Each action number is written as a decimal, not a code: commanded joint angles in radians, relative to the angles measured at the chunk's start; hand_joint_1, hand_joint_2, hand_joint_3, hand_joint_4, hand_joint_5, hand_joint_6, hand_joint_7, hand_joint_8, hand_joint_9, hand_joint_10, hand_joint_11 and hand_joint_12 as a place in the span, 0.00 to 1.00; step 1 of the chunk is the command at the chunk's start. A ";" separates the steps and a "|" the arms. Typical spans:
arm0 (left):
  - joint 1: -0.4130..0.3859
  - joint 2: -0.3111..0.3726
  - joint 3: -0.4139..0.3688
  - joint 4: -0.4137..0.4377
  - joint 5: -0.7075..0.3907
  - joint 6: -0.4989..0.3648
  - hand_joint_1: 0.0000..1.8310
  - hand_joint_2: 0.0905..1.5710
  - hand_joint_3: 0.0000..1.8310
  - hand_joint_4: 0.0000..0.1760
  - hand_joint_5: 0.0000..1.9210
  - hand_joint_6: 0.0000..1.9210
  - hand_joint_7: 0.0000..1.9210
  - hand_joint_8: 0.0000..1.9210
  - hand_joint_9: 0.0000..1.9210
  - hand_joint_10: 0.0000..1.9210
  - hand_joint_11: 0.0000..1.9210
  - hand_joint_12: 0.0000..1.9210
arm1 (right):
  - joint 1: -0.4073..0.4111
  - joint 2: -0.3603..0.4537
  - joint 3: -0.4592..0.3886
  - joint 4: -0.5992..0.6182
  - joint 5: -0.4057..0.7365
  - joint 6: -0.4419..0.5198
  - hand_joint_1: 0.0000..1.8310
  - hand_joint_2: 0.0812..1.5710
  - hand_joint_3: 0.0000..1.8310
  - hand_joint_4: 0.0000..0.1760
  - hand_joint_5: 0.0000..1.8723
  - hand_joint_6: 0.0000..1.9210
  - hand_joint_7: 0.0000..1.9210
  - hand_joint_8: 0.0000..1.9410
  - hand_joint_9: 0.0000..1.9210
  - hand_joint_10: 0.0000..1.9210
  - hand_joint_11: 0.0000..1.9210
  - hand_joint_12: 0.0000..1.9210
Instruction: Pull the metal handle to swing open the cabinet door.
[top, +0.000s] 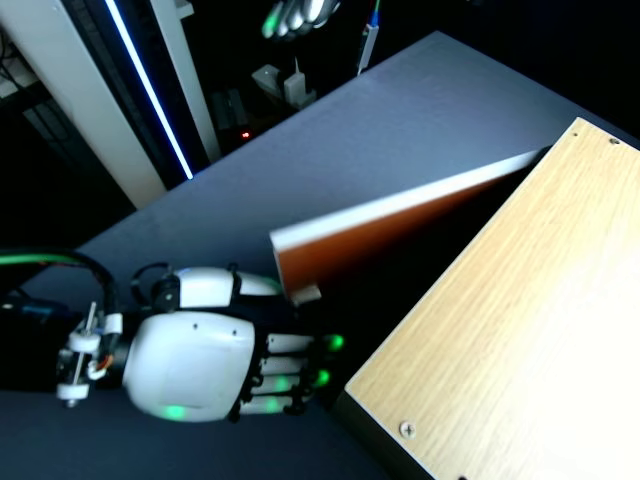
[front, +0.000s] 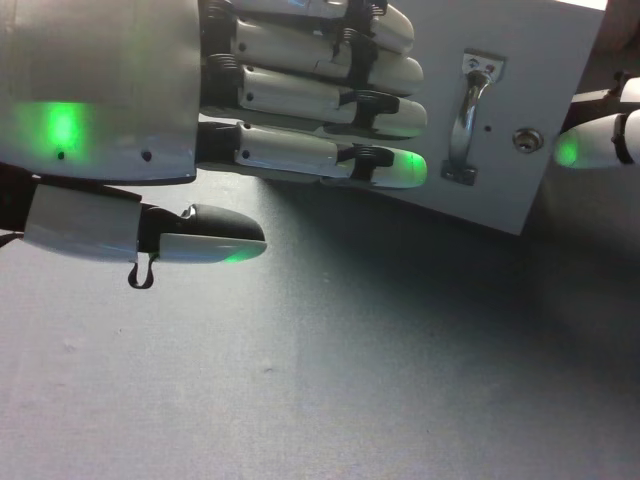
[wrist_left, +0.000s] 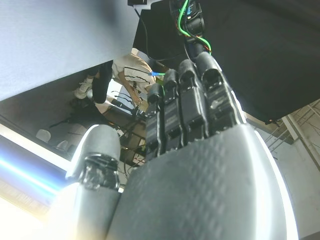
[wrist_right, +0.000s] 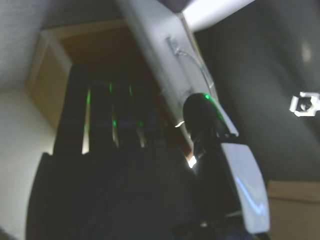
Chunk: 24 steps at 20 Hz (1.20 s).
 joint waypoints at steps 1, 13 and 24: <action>-0.011 0.006 0.001 -0.096 -0.020 0.006 0.00 1.00 0.07 0.00 0.13 0.00 0.13 0.00 0.12 0.00 0.00 0.29 | 0.017 0.006 -0.002 0.052 0.063 0.007 0.00 1.00 0.08 0.00 0.09 0.00 0.08 0.00 0.08 0.00 0.00 0.25; -0.011 0.006 0.001 -0.096 -0.020 0.006 0.00 1.00 0.07 0.00 0.14 0.00 0.15 0.00 0.14 0.00 0.00 0.31 | 0.017 0.006 -0.042 0.048 0.136 0.007 0.00 1.00 0.08 0.00 0.10 0.00 0.09 0.00 0.08 0.00 0.00 0.28; -0.011 0.006 0.001 -0.096 -0.020 0.006 0.00 1.00 0.06 0.00 0.14 0.00 0.15 0.00 0.14 0.00 0.00 0.32 | 0.065 0.011 -0.098 0.048 0.162 0.006 0.00 1.00 0.08 0.00 0.09 0.00 0.08 0.00 0.08 0.00 0.00 0.26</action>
